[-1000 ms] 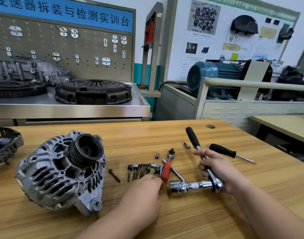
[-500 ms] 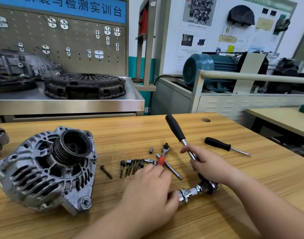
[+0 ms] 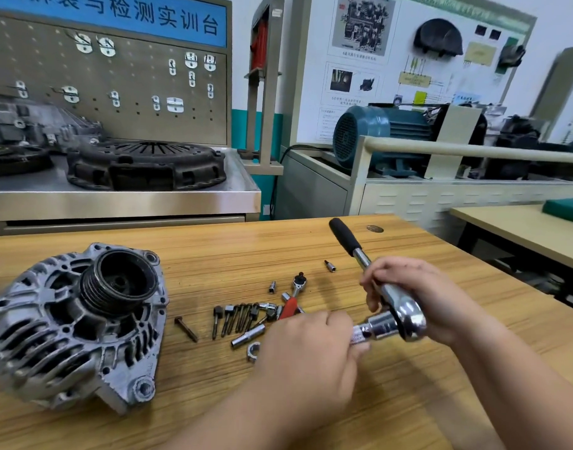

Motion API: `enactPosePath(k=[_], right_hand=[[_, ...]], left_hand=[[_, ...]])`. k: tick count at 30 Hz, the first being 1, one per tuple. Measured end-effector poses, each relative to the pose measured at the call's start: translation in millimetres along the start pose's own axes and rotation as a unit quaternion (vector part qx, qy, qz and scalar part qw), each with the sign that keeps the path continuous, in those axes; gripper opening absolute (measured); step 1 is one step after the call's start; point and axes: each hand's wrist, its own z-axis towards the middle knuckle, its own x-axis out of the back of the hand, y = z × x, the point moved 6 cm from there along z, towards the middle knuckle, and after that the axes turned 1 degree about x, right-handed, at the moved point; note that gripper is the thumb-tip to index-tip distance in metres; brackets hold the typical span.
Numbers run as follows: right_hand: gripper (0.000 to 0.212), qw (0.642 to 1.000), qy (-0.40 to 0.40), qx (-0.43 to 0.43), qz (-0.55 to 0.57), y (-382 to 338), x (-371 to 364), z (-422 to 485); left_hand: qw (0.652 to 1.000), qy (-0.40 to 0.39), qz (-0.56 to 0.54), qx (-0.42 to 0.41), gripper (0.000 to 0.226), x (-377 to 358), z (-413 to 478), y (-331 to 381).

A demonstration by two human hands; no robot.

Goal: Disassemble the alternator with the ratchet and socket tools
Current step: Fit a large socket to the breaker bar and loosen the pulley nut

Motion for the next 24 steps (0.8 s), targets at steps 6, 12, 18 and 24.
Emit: enactPosePath(k=[6, 12, 18, 24], right_hand=[[0.023, 0.946, -0.079, 0.092, -0.300, -42.0, -13.5, 2.5], [0.080, 0.900, -0.110, 0.160, -0.391, -81.0, -27.8, -0.7], [0.044, 0.969, -0.238, -0.036, -0.057, -58.9, -62.1, -1.2], [0.040, 0.976, -0.173, -0.125, 0.050, -38.9, -59.0, -5.7]], left_hand=[[0.982, 0.118, -0.141, 0.040, 0.030, 41.9, -2.7, -18.2], [0.952, 0.145, -0.263, 0.064, 0.042, 53.8, -8.0, -30.5], [0.930, 0.141, -0.320, 0.112, 0.049, 53.8, -8.5, -39.7], [0.893, 0.060, -0.416, 0.161, 0.037, 46.6, -1.1, -50.7]])
